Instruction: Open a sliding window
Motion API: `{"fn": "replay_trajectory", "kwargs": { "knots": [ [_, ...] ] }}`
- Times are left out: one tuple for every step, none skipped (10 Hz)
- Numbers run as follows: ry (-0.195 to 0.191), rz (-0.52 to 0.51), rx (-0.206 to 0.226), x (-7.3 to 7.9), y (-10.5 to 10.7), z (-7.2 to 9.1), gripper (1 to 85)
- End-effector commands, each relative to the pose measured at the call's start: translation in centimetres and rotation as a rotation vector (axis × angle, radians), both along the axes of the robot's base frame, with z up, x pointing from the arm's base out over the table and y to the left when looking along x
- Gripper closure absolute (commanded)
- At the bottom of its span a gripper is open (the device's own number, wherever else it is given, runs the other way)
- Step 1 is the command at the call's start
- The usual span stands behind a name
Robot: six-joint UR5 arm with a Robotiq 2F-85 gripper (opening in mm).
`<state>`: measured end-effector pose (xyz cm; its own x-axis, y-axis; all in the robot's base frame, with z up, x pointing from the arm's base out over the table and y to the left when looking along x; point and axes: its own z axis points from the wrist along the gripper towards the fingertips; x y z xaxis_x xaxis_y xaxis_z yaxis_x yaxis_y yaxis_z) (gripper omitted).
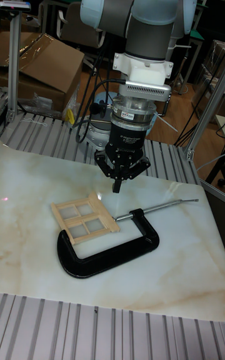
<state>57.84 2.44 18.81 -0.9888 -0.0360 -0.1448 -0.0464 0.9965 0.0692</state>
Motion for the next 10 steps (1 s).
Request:
{"fn": "replay_trajectory", "kwargs": {
  "knots": [
    [-0.022,-0.011,0.032,-0.2,0.4,-0.4,85.0],
    [-0.023,-0.010,0.043,-0.5,0.5,-0.5,85.0],
    [-0.031,-0.005,0.056,-0.8,0.5,-0.7,85.0],
    [-0.039,-0.004,0.062,-1.1,0.4,-1.0,85.0],
    [-0.052,-0.004,0.069,-1.3,0.4,-1.3,85.0],
    [-0.063,0.000,0.079,-1.6,0.3,-1.4,85.0],
    [-0.058,0.001,0.089,-2.1,0.3,-1.6,85.0],
    [-0.060,0.003,0.094,-2.5,0.2,-1.8,85.0],
    [-0.063,0.012,0.083,-2.4,0.1,-1.8,85.0],
    [-0.060,0.019,0.079,-2.3,0.2,-1.7,85.0]
  ]
}}
